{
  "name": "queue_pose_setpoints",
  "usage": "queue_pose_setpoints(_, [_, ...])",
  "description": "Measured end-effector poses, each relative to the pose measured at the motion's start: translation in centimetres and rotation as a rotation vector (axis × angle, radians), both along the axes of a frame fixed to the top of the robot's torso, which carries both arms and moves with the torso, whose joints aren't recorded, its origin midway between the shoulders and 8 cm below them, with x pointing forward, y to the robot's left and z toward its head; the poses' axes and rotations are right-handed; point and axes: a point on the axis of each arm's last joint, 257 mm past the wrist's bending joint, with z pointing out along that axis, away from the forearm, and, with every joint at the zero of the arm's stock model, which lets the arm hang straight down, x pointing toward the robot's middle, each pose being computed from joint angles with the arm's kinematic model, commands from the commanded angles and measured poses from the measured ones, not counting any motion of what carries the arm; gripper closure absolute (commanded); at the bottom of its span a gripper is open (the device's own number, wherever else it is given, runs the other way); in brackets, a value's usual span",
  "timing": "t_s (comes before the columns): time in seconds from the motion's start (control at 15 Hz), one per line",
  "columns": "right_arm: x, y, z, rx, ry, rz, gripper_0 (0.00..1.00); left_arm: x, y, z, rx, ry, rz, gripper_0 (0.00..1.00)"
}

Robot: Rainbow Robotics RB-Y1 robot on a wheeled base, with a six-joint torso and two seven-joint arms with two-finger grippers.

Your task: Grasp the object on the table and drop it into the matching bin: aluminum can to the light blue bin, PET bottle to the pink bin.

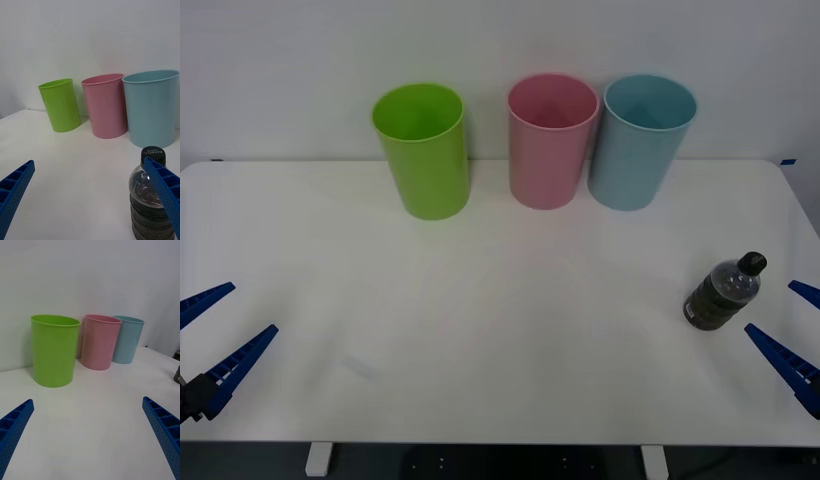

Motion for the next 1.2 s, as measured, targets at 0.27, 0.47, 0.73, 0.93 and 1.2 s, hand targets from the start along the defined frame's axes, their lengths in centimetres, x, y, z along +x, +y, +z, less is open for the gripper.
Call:
queue_pose_setpoints(0.27, [-0.6, -0.4, -1.1, 0.009, 0.027, -0.018, 0.00, 0.0, 0.0, 0.0, 0.000, 0.000, 0.000, 0.00])
queue_pose_setpoints(0.47, [-1.2, -0.8, -1.5, 0.001, 0.046, -0.025, 0.00, 0.0, 0.0, 0.0, 0.000, 0.000, 0.000, 0.00])
queue_pose_setpoints(0.73, [-1.8, -2.1, -2.4, -0.018, 0.070, -0.066, 0.00, 0.0, 0.0, 0.0, 0.000, 0.000, 0.000, 0.00])
queue_pose_setpoints(0.93, [-1.8, -2.9, -3.3, -0.039, 0.079, -0.113, 0.00, 0.0, 0.0, 0.0, 0.000, 0.000, 0.000, 0.00])
queue_pose_setpoints(1.2, [-1.3, -4.1, -4.4, -0.066, 0.090, -0.183, 0.00, 0.0, 0.0, 0.0, 0.000, 0.000, 0.000, 0.00])
